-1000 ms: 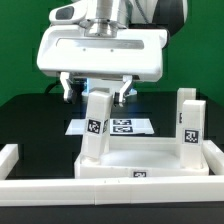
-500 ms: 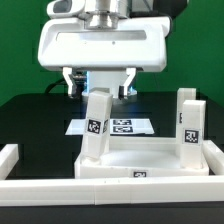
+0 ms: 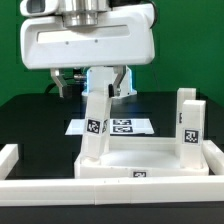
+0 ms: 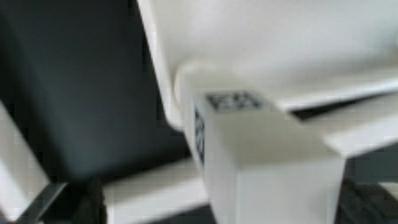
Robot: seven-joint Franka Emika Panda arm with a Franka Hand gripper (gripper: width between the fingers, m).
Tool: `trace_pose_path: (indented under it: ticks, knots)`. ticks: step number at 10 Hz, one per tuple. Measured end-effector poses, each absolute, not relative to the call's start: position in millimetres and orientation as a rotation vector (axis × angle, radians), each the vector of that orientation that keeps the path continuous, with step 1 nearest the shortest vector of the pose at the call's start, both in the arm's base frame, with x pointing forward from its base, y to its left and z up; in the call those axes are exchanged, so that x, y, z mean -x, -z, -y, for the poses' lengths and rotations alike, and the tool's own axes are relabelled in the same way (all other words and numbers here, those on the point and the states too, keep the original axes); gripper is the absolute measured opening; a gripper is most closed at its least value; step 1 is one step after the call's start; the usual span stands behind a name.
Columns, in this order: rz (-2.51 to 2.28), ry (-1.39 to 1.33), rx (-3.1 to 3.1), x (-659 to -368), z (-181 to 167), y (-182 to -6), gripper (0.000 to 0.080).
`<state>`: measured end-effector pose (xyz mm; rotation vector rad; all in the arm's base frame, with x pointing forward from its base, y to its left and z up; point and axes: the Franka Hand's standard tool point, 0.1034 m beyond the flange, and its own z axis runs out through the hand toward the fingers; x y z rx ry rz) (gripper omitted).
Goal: Assemble desk
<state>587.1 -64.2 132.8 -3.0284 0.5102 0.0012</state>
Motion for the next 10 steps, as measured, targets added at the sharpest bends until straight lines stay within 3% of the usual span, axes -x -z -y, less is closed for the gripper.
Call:
trace_pose_path:
  ticks: [6, 7, 8, 10]
  knots:
    - [-0.527, 0.05, 3.055, -592, 74, -117.2, 0.0649]
    - [-0.55, 0.041, 3.05, -591, 74, -116.7, 0.0597]
    - [-0.592, 0.04, 3.04, -591, 74, -116.5, 0.0597]
    - [-0.839, 0.033, 2.979, -591, 73, -116.0, 0.0325]
